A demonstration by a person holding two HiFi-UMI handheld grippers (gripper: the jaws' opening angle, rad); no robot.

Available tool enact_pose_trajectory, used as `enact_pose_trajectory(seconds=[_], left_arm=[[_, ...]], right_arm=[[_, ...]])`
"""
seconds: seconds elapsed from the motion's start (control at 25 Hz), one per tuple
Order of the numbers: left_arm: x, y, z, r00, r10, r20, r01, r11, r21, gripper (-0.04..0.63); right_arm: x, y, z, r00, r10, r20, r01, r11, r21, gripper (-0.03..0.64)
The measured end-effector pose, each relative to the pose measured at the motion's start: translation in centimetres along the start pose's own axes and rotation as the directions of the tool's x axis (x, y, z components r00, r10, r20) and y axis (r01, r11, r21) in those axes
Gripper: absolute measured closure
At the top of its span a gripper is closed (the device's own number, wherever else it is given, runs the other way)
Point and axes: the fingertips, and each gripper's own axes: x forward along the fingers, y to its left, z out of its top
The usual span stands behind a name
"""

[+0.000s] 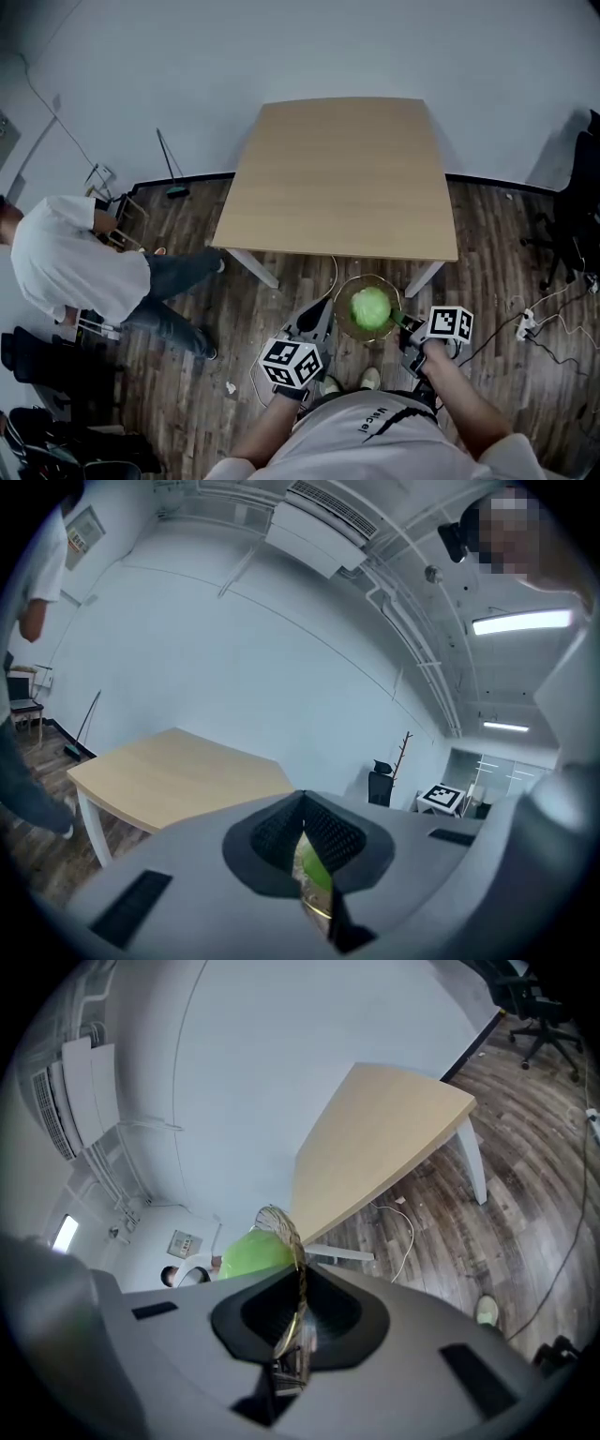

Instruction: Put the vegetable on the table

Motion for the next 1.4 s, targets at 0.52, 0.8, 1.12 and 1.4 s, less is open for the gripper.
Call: enact_pose_trajectory(seconds=[0.52,0.8,1.12,1.4], left_arm=[[2.2,-1.0,-0.9,0.999,0.033,-0.015,-0.033,0.999,-0.018,0.581],[5.0,0.9,-0.6,0.999,0.030,-0.030,-0.031,0.999,-0.020,0.581],[10.7,6.1,1.8,0.999,-0.021,-0.043,0.020,1.000,-0.014,0.581],[17.2,11.4,5.5,0.992,-0.100,-0.073,0.101,0.995,0.011,0.583]], right_arm=[[0.4,-1.5,2.9,1.000,0.017,-0.008,-0.017,1.000,0.016,0.586],[2.2,-2.5,5.4,1.000,-0.008,-0.007,0.008,0.999,0.040,0.586],[7.1,-2.0,10.4,0.999,-0.026,0.040,0.024,0.997,0.071,0.586],[12.0,-1.3,16.1,0.989,-0.063,0.131,0.046,0.991,0.127,0.584]])
